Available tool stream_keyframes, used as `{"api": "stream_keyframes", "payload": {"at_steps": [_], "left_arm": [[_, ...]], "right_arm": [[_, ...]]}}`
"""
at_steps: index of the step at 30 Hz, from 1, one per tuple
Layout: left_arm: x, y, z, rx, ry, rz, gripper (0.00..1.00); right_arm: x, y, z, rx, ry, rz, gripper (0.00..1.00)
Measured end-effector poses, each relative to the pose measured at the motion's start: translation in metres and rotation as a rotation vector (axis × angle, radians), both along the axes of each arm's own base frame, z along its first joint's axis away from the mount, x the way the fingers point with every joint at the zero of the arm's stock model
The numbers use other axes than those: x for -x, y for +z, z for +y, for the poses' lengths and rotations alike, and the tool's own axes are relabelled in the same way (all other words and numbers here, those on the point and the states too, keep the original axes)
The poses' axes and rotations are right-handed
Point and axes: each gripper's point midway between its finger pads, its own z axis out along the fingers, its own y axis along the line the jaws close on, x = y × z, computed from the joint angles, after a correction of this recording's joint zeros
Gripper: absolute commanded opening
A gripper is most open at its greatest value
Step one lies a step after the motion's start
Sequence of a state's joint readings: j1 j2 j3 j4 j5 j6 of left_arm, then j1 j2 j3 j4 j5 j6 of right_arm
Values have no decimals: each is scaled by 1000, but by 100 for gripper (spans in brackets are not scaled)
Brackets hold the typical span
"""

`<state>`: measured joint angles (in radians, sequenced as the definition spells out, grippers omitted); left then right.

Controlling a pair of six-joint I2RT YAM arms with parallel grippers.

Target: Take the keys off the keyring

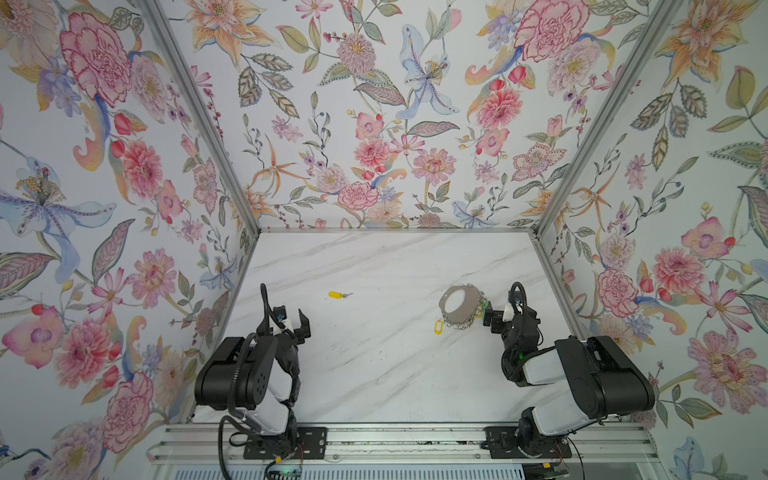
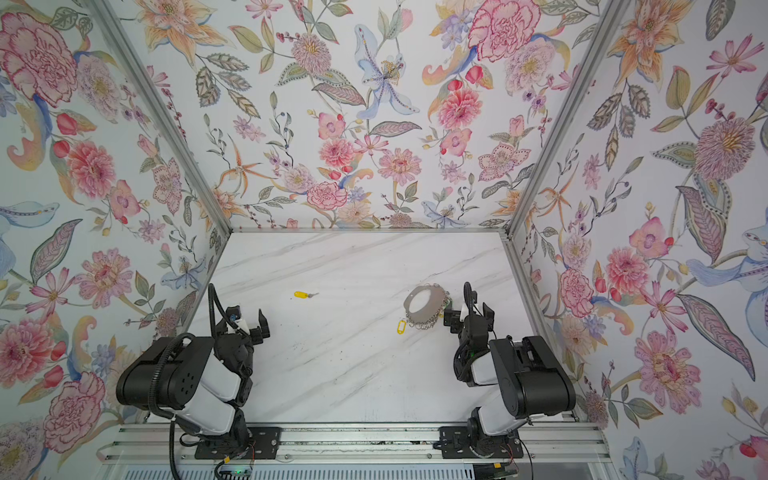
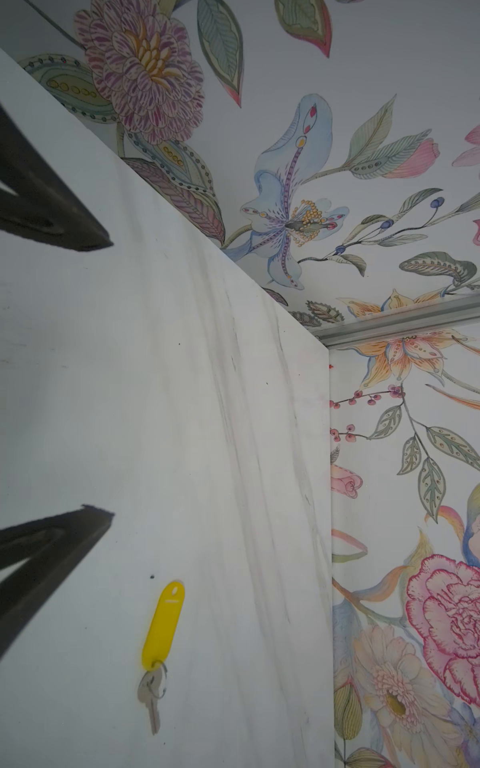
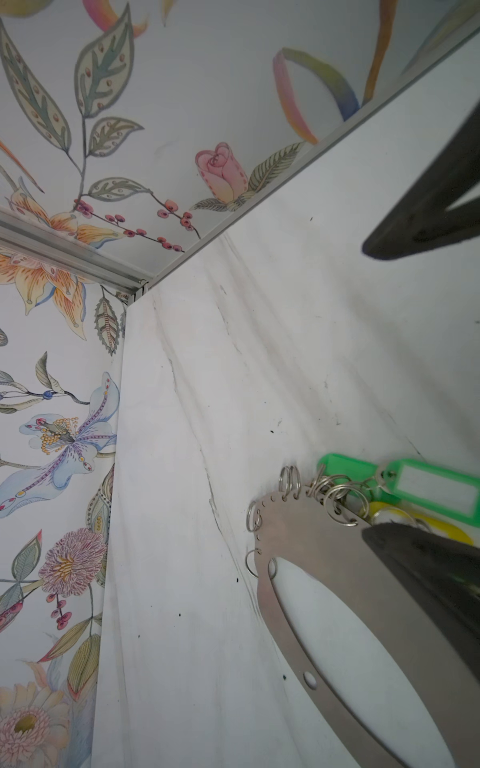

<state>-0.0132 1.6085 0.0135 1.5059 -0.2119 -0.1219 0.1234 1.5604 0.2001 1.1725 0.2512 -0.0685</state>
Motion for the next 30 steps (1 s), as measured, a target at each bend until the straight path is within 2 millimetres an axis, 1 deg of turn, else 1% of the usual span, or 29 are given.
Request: {"api": "stream_keyframes", "payload": {"at_steps": [2, 3, 6, 8, 10, 17, 30], "left_arm": [[-2, 2, -1, -2, -5, -6, 99], [-6, 6, -1, -2, -8, -19, 99], [-26, 27, -7, -8, -44, -80, 99], [-39, 39, -13, -19, -77, -106, 99], [-44, 44, -17, -27, -100, -118, 99], [-45, 36, -22, -37, -131, -79, 99], [-45, 34, -22, -37, -136, -72, 99]], "right_arm": [[-6, 4, -2, -13, 10, -4, 99], [-12, 8, -5, -23, 10, -12, 99], [-22, 18, -11, -45, 7, -38, 99], [-23, 18, -9, -53, 18, -37, 99], [-23, 16, -7, -56, 28, -27, 99], [-23, 15, -5, -64, 42, -24, 99], [-22, 14, -4, -67, 45, -18, 99]]}}
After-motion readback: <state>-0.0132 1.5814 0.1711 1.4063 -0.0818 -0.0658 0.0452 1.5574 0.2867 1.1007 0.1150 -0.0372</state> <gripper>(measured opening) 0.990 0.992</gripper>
